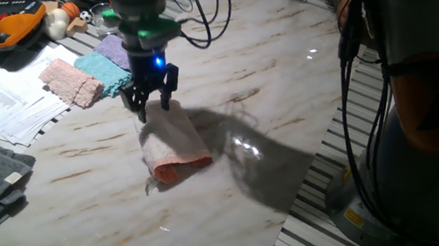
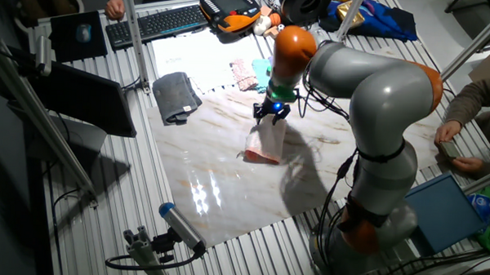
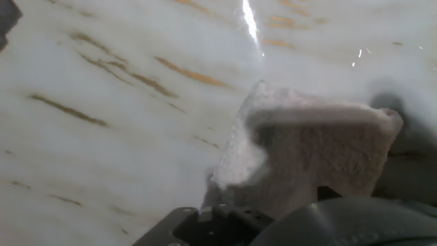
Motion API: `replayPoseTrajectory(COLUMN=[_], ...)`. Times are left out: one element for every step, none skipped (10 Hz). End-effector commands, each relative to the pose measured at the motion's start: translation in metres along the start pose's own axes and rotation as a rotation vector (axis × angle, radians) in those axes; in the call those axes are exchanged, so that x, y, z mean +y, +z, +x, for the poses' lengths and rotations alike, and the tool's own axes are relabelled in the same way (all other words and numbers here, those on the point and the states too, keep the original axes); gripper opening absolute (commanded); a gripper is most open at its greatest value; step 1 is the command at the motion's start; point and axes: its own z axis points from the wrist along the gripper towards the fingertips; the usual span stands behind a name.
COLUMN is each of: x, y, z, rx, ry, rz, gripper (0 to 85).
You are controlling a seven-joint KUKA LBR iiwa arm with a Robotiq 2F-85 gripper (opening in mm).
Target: Clean the table with a cloth
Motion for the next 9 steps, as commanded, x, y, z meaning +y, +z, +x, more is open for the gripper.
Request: replayPoseTrajectory(x=[0.000, 0.001, 0.000, 0.001, 0.001, 0.001, 0.001, 0.001, 0.001], y=[0.002, 0.007, 0.013, 0.018, 0.025, 0.032, 0.039, 0.045, 0.051], z=[-0.001, -0.002, -0.003, -0.002, -0.002, -0.001, -0.001, -0.001, -0.001], rx=[-0.008, -0.023, -0.037, -0.053, -0.074, -0.094, -0.111, -0.128, -0.150], ry=[0.004, 0.008, 0.010, 0.014, 0.015, 0.016, 0.014, 0.014, 0.000], rz=[-0.004, -0.008, -0.002, -0.002, -0.001, 0.001, 0.001, -0.002, 0.003], gripper=[68.0, 68.0, 68.0, 68.0, 68.0, 68.0, 68.0, 68.0, 68.0])
